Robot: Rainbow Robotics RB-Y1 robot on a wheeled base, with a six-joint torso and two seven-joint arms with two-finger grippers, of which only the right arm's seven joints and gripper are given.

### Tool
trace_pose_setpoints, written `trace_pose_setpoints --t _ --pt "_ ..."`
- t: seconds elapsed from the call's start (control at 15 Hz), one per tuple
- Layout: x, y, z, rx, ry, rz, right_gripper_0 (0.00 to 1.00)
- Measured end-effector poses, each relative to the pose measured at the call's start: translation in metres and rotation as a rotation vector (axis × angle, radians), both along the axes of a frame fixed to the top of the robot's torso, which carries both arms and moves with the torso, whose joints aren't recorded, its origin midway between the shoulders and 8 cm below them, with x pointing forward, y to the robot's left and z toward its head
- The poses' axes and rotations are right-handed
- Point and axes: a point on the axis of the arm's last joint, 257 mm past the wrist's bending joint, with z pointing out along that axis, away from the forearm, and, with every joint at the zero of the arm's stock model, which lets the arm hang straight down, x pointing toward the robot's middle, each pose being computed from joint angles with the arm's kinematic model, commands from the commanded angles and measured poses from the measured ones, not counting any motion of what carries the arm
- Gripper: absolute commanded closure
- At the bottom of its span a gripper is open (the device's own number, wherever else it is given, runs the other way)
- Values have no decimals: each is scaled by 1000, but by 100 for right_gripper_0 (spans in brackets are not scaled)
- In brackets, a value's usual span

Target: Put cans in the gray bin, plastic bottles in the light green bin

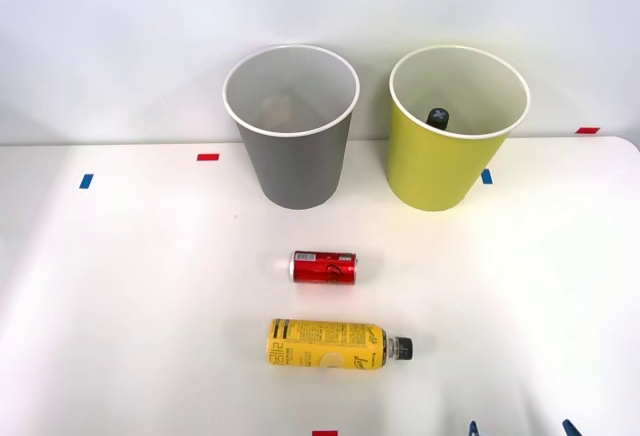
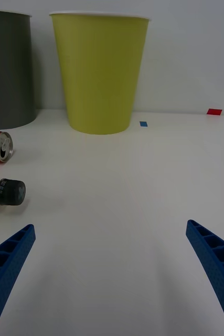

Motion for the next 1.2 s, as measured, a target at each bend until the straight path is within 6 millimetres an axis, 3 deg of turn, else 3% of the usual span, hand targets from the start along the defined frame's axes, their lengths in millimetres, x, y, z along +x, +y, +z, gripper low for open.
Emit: trace_pose_setpoints --t 0.27,0.53,0.87,1.2 --pt "2 2 -13 2 24 7 0" --pt "12 7 -3 -10 -12 28 0" --pt "49 9 7 -47 29 81 0" --pt "78 26 26 -45 207 187 0"
